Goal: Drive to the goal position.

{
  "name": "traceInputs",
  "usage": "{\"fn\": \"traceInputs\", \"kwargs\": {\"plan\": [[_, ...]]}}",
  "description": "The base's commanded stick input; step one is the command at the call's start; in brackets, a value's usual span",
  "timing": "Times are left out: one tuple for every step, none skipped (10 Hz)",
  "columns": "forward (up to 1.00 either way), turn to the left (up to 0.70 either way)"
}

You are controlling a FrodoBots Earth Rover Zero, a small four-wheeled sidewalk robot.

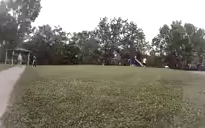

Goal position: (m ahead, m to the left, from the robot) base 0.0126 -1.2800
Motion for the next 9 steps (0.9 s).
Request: {"fn": "traceInputs", "kwargs": {"plan": [[0.0, 0.7], [0.0, 0.7], [0.0, 0.7], [0.0, 0.7], [0.0, 0.7], [0.0, 0.7], [0.0, 0.7], [0.0, 0.7], [0.0, 0.7]]}}
